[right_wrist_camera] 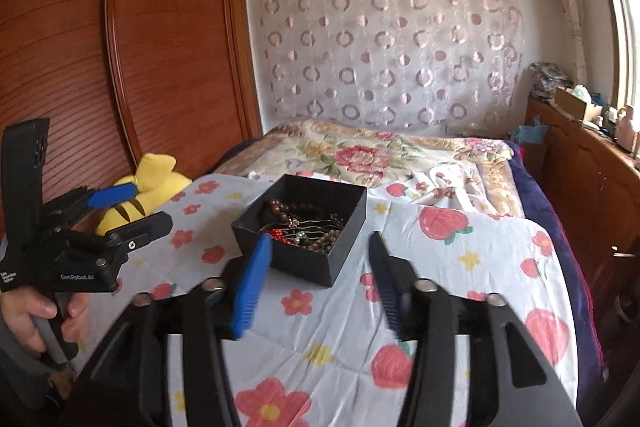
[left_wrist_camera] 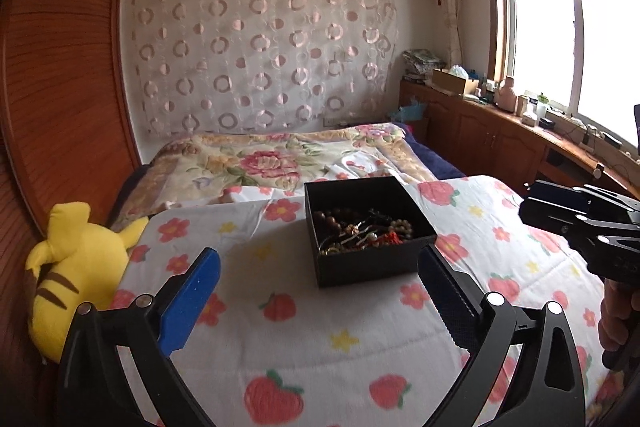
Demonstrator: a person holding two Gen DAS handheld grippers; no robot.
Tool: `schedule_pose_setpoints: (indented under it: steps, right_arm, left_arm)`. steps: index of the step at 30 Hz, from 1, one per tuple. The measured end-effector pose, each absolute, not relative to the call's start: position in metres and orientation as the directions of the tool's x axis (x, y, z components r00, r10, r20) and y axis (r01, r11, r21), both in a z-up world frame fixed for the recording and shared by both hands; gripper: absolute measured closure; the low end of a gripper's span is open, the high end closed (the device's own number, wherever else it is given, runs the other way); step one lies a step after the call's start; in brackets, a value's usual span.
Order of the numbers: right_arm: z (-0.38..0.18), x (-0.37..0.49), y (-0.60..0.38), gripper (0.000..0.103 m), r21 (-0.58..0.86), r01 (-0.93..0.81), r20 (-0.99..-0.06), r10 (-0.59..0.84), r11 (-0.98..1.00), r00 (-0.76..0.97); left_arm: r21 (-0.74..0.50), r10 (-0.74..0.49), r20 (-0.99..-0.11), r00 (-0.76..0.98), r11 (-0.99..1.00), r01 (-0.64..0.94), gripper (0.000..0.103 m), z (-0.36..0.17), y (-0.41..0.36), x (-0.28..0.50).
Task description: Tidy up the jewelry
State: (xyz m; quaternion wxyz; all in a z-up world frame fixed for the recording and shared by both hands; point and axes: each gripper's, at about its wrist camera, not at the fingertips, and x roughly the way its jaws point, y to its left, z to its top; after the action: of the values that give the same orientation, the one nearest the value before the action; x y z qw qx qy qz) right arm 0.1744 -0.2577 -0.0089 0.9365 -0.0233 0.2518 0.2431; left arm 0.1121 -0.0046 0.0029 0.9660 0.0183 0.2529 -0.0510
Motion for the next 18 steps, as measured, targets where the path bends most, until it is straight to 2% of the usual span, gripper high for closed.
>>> schedule_pose_setpoints:
  steps: [2, 4, 6, 9, 18]
  right_arm:
    - [-0.008, 0.159, -0.259, 0.031, 0.075, -0.457, -0.462, 0.437, 0.886, 0.772]
    - [-0.009, 0.144, -0.262, 0.017, 0.073, -0.441, -0.443, 0.425, 0.894, 0.789]
    - [-0.009, 0.133, -0.266, 0.008, 0.077, -0.434, -0.424, 0.423, 0.898, 0.801]
    - [-0.008, 0.116, -0.268, 0.002, 0.073, -0.419, -0.403, 0.411, 0.905, 0.818]
    - [-0.013, 0.095, -0.268, 0.002, 0.064, -0.364, -0.399, 0.358, 0.929, 0.844]
  left_arm:
    - [0.02, -0.077, -0.486, 0.871, 0.995, 0.099, 0.008, 0.003, -0.006, 0.101]
    - [0.031, -0.052, -0.482, 0.875, 0.997, 0.077, 0.008, 0.003, -0.006, 0.089]
    - [0.029, -0.043, -0.48, 0.876, 0.997, 0.065, 0.008, 0.002, -0.005, 0.08]
    - [0.008, -0.042, -0.482, 0.875, 0.999, 0.052, 0.008, -0.001, -0.002, 0.066]
    - [-0.007, -0.053, -0.482, 0.874, 0.998, 0.057, 0.008, -0.002, 0.002, 0.038]
